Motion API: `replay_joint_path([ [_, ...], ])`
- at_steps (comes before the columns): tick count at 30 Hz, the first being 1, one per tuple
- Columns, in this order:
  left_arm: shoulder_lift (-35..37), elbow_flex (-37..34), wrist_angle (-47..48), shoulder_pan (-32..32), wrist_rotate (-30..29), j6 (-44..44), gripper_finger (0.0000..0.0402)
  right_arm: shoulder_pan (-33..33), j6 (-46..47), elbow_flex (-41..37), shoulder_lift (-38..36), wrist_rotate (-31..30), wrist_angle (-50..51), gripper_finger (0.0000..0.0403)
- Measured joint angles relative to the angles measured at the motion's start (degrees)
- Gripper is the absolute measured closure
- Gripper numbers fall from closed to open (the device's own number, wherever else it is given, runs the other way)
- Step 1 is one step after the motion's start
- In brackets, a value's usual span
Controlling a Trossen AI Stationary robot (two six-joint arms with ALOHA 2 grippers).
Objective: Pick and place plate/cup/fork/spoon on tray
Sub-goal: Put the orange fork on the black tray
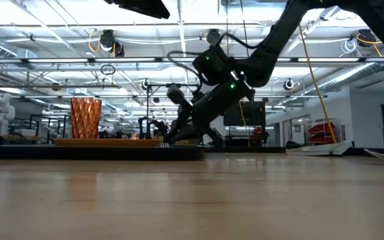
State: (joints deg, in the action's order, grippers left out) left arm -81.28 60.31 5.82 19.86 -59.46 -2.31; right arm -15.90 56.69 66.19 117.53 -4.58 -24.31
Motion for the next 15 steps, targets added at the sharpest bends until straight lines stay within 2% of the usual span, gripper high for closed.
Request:
replay_joint_path([
  [4,0.0,0.0,0.1,0.3,0.0,0.0,0.0265,0.7,-2.2,0.0,-2.4,4.9,4.4,0.0337],
  [9,0.0,0.0,0.4,0.4,0.0,-0.4,0.0265,3.9,-3.4,0.0,-6.5,2.8,12.2,0.0337],
  [15,0.0,0.0,0.4,0.4,0.0,-0.3,0.0266,7.0,-3.7,0.0,-8.3,1.6,15.3,0.034],
])
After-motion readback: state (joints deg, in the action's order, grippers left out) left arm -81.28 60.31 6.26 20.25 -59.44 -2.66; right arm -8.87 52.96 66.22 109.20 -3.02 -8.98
